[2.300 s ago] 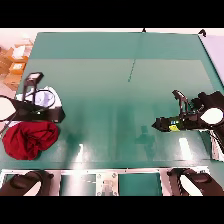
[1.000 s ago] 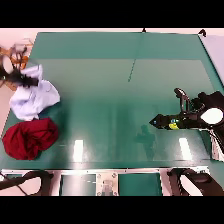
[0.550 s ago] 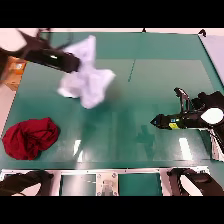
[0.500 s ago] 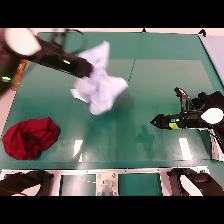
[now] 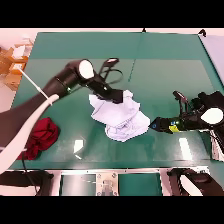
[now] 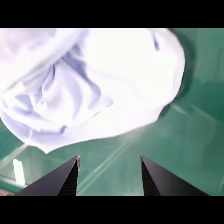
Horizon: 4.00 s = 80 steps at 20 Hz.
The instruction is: Fold the shirts.
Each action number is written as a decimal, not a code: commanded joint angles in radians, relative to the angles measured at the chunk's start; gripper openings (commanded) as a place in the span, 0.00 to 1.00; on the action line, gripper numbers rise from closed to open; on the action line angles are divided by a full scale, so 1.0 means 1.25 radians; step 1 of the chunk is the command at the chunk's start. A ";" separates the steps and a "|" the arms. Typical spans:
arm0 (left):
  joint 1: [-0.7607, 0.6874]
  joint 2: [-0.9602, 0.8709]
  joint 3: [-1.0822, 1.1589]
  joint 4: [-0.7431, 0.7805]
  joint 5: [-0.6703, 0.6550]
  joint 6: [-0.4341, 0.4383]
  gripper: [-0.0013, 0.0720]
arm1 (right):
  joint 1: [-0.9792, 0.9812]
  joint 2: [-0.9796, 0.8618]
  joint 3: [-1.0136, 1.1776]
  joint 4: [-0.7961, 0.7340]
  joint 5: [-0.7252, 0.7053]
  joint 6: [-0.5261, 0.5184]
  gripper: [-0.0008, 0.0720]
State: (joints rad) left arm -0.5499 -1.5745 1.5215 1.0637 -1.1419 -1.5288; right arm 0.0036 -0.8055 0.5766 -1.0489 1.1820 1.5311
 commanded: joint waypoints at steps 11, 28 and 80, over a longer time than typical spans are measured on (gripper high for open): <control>0.317 0.016 0.013 -0.034 -0.117 0.058 0.86 | 0.448 -0.110 -0.255 0.562 -0.568 0.010 0.74; 0.318 0.017 0.013 -0.005 -0.147 0.121 0.86 | -0.221 -0.055 -0.008 -0.083 0.018 0.067 0.03; 0.565 0.521 0.433 0.247 -0.182 0.005 0.05 | -0.385 -0.010 1.159 0.074 0.067 0.088 0.03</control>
State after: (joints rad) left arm 0.1513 -0.9291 2.0705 1.2949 -1.3357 -1.4845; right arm -0.4774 -0.8471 2.0605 -0.9565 1.2743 1.6466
